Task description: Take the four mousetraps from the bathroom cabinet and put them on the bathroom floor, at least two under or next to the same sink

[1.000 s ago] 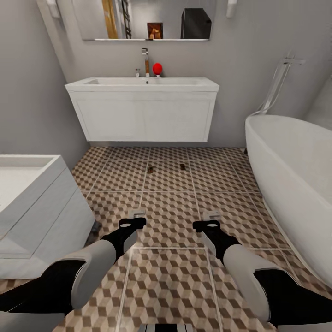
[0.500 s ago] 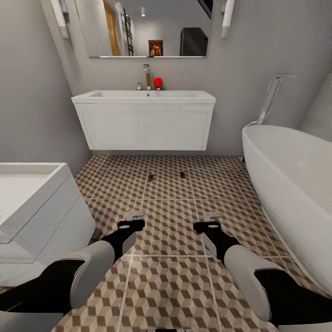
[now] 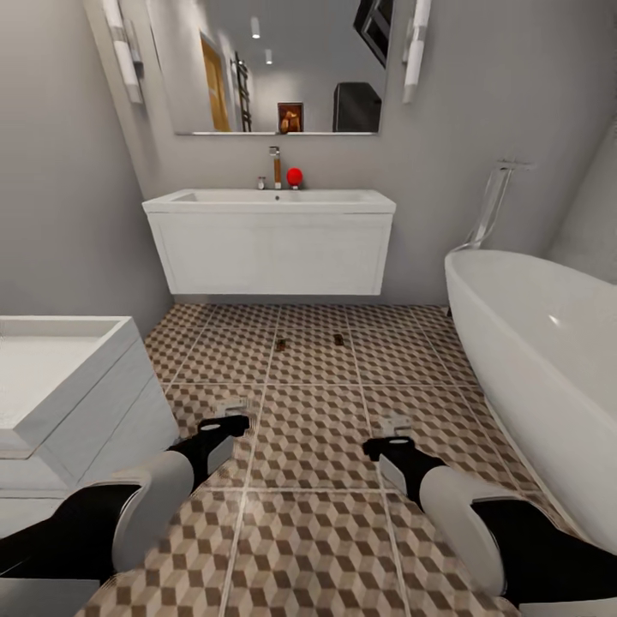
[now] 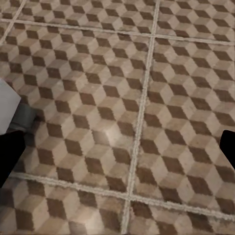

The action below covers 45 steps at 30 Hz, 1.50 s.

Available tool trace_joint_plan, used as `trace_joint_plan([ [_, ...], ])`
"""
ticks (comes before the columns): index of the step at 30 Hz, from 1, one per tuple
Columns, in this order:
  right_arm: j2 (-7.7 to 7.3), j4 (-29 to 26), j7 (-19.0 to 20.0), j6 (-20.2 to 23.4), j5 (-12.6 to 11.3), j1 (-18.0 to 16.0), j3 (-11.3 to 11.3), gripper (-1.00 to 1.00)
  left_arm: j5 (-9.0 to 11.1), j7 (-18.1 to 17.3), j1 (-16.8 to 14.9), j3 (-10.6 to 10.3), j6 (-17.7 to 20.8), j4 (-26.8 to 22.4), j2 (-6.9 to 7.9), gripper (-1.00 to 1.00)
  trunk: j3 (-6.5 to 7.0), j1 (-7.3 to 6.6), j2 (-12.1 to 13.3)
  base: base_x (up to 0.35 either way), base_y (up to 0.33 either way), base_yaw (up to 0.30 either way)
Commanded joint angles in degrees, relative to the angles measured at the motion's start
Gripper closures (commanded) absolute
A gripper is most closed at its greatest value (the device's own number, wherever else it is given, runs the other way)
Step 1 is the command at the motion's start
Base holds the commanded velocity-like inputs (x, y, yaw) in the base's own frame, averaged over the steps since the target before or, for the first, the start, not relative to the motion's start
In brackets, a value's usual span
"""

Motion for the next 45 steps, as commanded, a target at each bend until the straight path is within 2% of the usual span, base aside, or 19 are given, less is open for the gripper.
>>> trace_joint_plan([
  [1, -0.17, 0.4, -0.2, 0.0, 0.3, -0.1, 0.1, -1.0, 0.6, 0.1, 0.0, 0.3, -0.1, 0.0, 0.5, -1.0, 0.18, -0.03, 0.0, 0.0, 0.0, 0.0],
  [7, -1.4, 1.6, -0.3, -1.5, 0.6, 0.3, 0.1, -1.0, 2.4, -0.1, 0.1, 0.3, 0.1, 0.1, 3.2, -1.0, 1.51, -0.19, 0.1, 0.0, 0.0, 0.0],
  [8, -2.05, 1.8, -0.3, -1.8, 0.7, 1.1, 0.1, -1.0, 2.8, -0.2, 0.5, 0.3, 0.2, 0.1, 4.29, -1.0, 1.73, -0.21, 0.1, 0.0, 0.0, 0.0],
  [11, -3.38, 2.0, -0.2, -2.0, 0.7, 2.8, 0.1, -1.0, 3.2, -0.3, 1.8, 0.3, 0.2, 0.1, 5.79, -1.0, 2.39, -0.29, 0.1, 0.0, 0.0, 0.0],
  [12, -4.79, 2.1, -0.1, -2.2, 0.8, 5.1, 0.1, -1.0, 3.4, -0.3, 3.6, 0.3, 0.2, 0.1, 7.07, -1.0, 2.62, -0.32, 0.1, 0.0, 0.0, 0.0],
  [15, -5.69, 2.1, -0.1, -2.2, 0.8, 7.1, 0.1, -1.0, 3.5, -0.3, 5.3, 0.3, 0.1, 0.1, 7.99, -1.0, 3.28, -0.39, 0.2, 0.0, 0.0, 0.0],
  [21, -6.44, 2.2, -0.1, -2.3, 0.7, 9.2, 0.1, -1.0, 3.5, -0.4, 8.1, 0.3, 0.1, 0.2, 8.75, -1.0, 4.61, -0.55, 0.3, 0.0, 0.0, 0.0],
  [32, -6.75, 2.2, 0.0, -2.7, 0.7, 10.5, 0.1, -1.0, 3.6, -0.5, 10.8, 0.3, 0.2, 0.2, 9.04, -1.0, 7.05, -0.83, 0.4, 0.0, 0.0, 0.0],
  [45, -7.04, 2.2, 0.0, -3.5, 0.6, 16.0, 0.1, -1.0, 3.6, -0.6, 14.9, 0.3, 0.2, 0.2, 9.48, -1.0, 9.93, -1.17, 0.6, 0.0, 0.0, 0.0],
])
